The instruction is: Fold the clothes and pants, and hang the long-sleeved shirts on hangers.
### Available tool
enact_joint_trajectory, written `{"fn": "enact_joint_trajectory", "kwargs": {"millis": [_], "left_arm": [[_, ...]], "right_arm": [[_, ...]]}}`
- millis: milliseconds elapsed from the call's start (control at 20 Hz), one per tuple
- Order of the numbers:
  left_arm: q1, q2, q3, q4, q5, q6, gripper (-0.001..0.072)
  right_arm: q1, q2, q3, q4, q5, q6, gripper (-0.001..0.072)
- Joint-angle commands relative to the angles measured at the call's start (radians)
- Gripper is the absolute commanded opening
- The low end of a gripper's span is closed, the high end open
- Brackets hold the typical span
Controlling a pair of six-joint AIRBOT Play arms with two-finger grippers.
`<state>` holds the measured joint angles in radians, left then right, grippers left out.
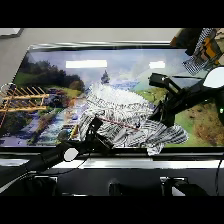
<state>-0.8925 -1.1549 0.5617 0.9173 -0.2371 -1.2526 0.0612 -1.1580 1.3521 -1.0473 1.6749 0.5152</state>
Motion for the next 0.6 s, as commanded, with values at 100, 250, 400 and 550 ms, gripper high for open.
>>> {"fn": "enact_joint_trajectory", "kwargs": {"millis": [100,250,400,550], "left_arm": [[0.0,-0.011,0.001,0.0,0.02,0.067,0.0078],[0.027,-0.003,0.042,0.0,0.017,0.044,0.0028],[0.108,0.021,0.118,0.0,0.015,-0.064,0.0027],[0.195,0.019,0.178,0.0,-0.02,-0.075,0.0027]], "right_arm": [[0.0,0.001,0.0,-0.001,0.002,0.002,0.0031],[0.0,0.001,0.0,-0.001,0.002,0.002,0.0031],[0.0,0.008,0.0,-0.001,0.0,0.002,0.0031],[0.0,0.028,0.0,-0.002,-0.007,0.002,0.0031]]}}
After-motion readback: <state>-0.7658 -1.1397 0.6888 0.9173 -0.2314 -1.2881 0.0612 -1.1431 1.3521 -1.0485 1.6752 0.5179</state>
